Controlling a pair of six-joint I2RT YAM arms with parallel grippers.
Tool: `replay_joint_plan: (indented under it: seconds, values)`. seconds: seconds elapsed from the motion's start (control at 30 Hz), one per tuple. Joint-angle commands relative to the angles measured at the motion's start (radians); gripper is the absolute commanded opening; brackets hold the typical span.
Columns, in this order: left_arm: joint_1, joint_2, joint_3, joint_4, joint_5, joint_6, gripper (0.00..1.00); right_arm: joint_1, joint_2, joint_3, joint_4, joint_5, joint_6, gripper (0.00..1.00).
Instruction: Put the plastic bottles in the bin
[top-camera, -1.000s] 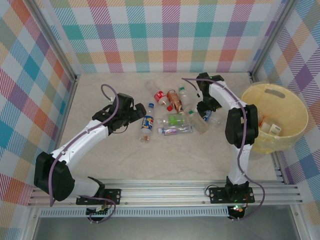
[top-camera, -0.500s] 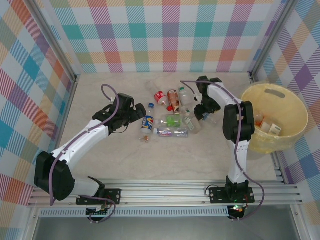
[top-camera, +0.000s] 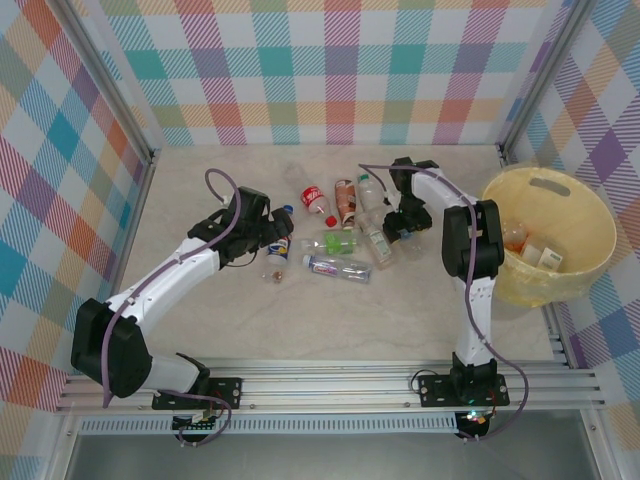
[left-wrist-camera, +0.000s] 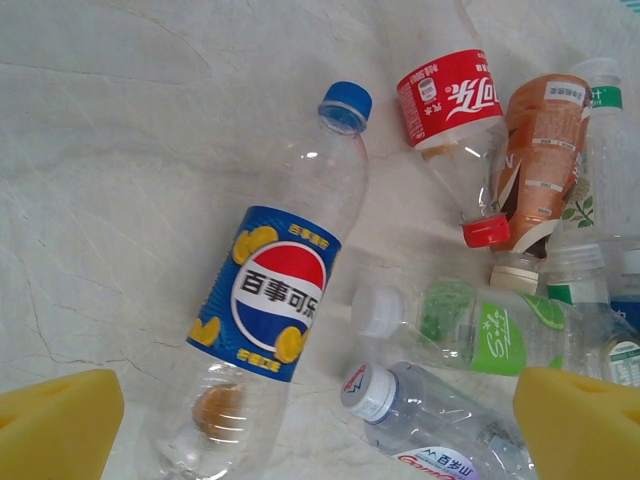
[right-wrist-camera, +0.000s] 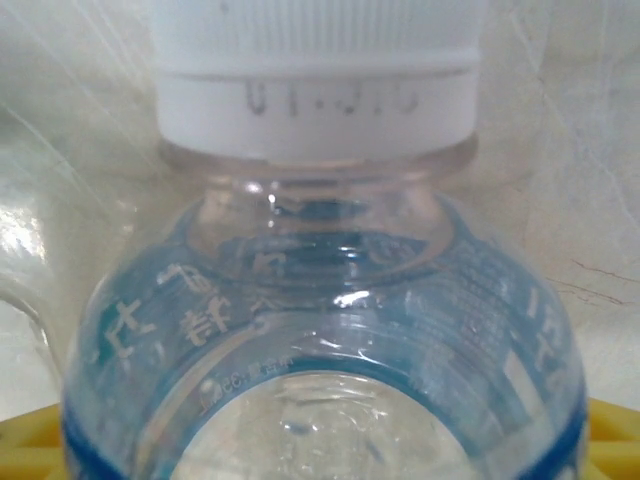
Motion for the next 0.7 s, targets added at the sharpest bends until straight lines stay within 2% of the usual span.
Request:
replay_joint_plan:
  seconds: [0.0, 0.13, 0.2, 0.33, 0.47, 0.57, 0.67]
  values:
    - [0.008, 0.008, -0.022, -0.019, -0.015, -0.021, 1.0, 0.004, -0.06, -0.038, 0.035, -0.018, 0.056, 0.66]
    - [0.015, 0.01, -0.083, 0.034, -0.08, -0.006, 1.0, 0.006, -0.138, -0.063, 0.047, -0.015, 0.069, 0.61]
    - [0.044, 0.027, -0.128, 0.094, -0.073, 0.026, 1.0, 0.006, -0.18, -0.074, 0.052, -0.012, 0.069, 0.6]
    - [0.11, 0.093, -0.157, 0.172, 0.026, 0.077, 1.0, 0.007, -0.275, -0.09, 0.057, -0.008, 0.11, 0.6]
    - [0.117, 0.134, -0.177, 0.299, 0.115, 0.137, 1.0, 0.009, -0.376, -0.107, 0.079, -0.021, 0.121, 0.59]
    - [0.117, 0.162, -0.176, 0.353, 0.182, 0.136, 1.0, 0.009, -0.453, -0.105, 0.09, -0.055, 0.134, 0.59]
    - [0.117, 0.182, -0.176, 0.374, 0.202, 0.125, 1.0, 0.009, -0.541, -0.101, 0.115, -0.103, 0.143, 0.58]
